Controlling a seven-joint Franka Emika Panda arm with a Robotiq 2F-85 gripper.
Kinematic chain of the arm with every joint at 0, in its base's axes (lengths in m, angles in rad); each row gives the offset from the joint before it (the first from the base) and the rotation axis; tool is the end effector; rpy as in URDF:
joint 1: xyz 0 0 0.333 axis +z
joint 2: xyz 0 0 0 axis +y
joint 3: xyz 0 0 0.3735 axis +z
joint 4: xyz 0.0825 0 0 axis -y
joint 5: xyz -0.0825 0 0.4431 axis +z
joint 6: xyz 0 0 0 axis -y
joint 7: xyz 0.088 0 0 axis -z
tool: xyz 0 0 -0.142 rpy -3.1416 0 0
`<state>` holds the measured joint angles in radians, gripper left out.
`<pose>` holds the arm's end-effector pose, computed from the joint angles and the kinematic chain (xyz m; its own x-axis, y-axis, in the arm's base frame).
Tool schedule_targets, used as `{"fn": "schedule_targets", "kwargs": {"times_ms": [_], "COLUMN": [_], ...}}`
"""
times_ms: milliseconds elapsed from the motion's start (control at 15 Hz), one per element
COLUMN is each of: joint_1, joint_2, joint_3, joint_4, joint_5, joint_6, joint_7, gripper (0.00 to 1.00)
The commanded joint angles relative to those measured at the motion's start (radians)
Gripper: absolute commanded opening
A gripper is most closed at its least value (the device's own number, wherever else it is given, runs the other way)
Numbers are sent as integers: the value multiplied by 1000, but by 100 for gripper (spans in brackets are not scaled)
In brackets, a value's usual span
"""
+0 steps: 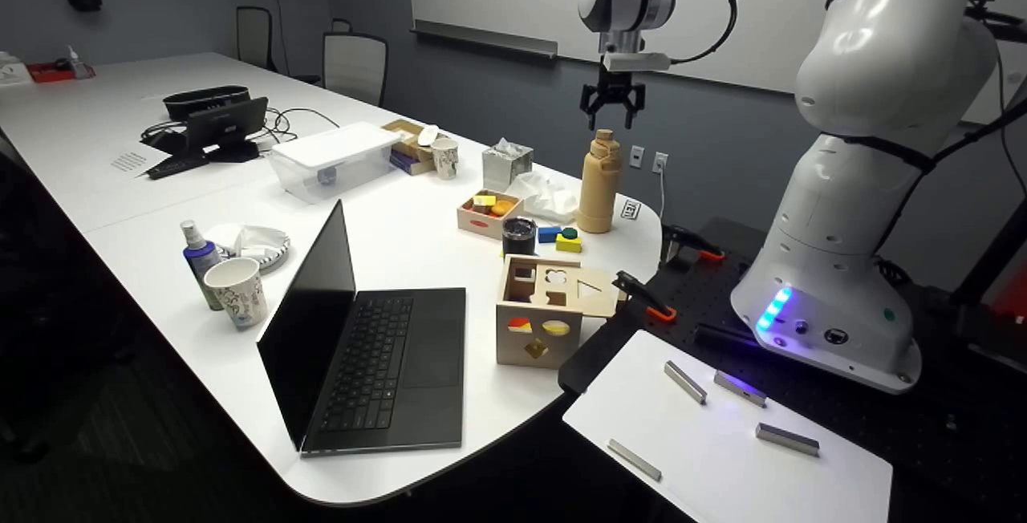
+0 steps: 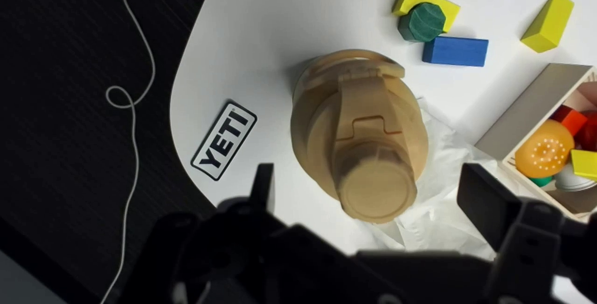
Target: Twist the lid of the bottle clockwise and anticlockwise
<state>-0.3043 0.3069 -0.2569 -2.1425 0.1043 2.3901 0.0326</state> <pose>0.5251 -0.3266 0.2347 0.7877 -0.6143 -0.0460 -0.6145 -0.7888 0.0109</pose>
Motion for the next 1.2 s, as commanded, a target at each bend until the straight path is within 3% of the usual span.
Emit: {"fn": "schedule_targets", "kwargs": {"times_ms": [0, 333, 400, 533, 933, 1133], "joint_1": [8, 29, 33, 38, 42, 39], "joint_2": [19, 41, 43, 43, 34, 20], "joint_3": [3, -5, -6, -8, -19, -26], "joint_4": [12, 30, 32, 33, 32, 23], "joint_5": [6, -21, -26, -32, -50, -50], "joint_6": [10, 5, 5, 7, 9, 7], "joint_7": [27, 89, 101, 116, 137, 135], "gripper": [100, 100, 75, 68, 21, 21]}}
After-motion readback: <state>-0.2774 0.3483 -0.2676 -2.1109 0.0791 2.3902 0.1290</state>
